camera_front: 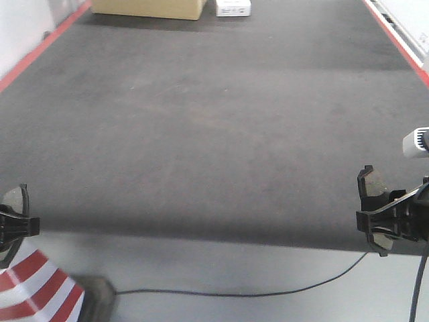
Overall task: Move and align brake pads A on conveyor
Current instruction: 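Position both held pads above the dark conveyor belt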
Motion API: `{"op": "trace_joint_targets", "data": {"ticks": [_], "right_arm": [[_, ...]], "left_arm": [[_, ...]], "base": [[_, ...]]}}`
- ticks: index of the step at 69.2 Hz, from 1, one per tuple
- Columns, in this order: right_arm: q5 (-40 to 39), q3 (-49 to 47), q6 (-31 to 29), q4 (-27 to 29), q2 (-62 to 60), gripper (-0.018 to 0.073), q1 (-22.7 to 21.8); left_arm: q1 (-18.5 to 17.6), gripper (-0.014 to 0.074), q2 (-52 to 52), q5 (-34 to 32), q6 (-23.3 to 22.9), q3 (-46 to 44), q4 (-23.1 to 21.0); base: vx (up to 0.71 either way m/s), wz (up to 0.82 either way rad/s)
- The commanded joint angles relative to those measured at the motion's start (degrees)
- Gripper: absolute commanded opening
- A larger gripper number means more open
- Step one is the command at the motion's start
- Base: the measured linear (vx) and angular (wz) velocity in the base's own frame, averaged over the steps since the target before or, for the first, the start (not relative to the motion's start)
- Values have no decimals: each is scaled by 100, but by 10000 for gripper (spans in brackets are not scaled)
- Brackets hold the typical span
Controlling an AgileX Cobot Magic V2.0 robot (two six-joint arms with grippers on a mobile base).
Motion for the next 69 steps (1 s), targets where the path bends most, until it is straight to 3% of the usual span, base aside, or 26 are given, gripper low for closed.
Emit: {"op": "trace_joint_targets", "data": {"ticks": [1,69], "right_arm": [[-440,-176,1,-11,-96,-3,4],[-429,-176,1,-11,-96,-3,4]], "left_arm": [[-32,23,-117,-382,-31,-177,-18],[-32,23,-104,-383,-31,-177,-22]], "base": [[25,-23],[25,-13]]}}
